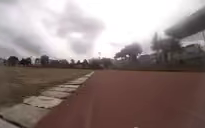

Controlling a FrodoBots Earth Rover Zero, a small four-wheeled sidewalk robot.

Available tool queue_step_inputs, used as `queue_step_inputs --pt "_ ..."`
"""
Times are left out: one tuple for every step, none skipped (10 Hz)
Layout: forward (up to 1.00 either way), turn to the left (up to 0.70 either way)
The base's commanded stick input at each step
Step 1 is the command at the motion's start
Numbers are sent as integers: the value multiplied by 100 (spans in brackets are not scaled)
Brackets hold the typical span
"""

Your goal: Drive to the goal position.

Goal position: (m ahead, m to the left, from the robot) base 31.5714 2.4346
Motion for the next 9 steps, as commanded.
queue_step_inputs --pt "100 0" --pt "100 0" --pt "100 0" --pt "100 0" --pt "100 0" --pt "100 0" --pt "100 0" --pt "100 0" --pt "100 0"
